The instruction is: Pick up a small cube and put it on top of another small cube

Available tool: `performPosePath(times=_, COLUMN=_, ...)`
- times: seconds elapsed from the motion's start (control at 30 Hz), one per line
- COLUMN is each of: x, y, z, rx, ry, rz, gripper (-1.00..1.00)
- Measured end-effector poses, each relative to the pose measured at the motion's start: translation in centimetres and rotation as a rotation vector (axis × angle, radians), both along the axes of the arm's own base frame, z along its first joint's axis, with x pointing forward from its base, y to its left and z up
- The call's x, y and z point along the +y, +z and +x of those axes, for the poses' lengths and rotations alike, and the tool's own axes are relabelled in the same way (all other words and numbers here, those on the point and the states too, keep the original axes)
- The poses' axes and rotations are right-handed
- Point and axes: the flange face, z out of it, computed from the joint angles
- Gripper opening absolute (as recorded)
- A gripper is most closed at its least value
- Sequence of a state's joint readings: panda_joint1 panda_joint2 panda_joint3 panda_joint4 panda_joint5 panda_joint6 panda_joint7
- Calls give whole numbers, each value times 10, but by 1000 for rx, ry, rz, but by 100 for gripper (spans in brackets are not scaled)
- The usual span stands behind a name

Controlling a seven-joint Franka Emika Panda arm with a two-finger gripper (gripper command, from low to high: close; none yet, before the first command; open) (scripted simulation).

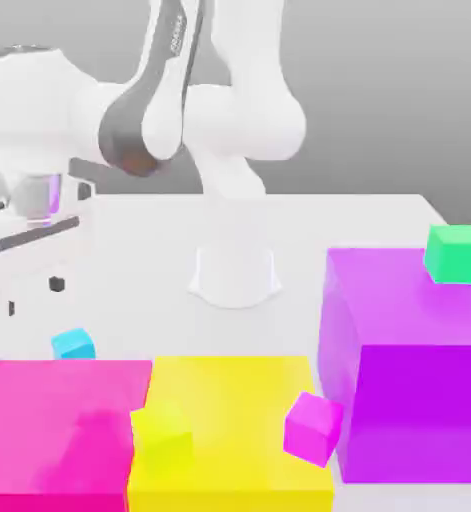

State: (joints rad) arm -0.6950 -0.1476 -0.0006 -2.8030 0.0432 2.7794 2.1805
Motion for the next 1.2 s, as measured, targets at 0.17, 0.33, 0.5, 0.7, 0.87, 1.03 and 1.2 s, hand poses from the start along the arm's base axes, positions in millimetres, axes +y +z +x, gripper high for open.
performPosePath(times=0.17, x=-9, y=-54, z=-57, rx=73, ry=-335, rz=74, gripper=0)
performPosePath(times=0.33, x=-8, y=-97, z=-64, rx=90, ry=-390, rz=86, gripper=0)
performPosePath(times=0.5, x=-6, y=-129, z=-65, rx=91, ry=-392, rz=87, gripper=-100)
performPosePath(times=0.7, x=-6, y=-129, z=-65, rx=89, ry=-392, rz=86, gripper=-100)
performPosePath(times=0.87, x=-8, y=-92, z=-64, rx=89, ry=-391, rz=85, gripper=-100)
performPosePath(times=1.03, x=-3, y=-56, z=-38, rx=94, ry=-256, rz=79, gripper=-100)
performPosePath(times=1.2, x=37, y=-23, z=48, rx=109, ry=161, rz=55, gripper=-100)
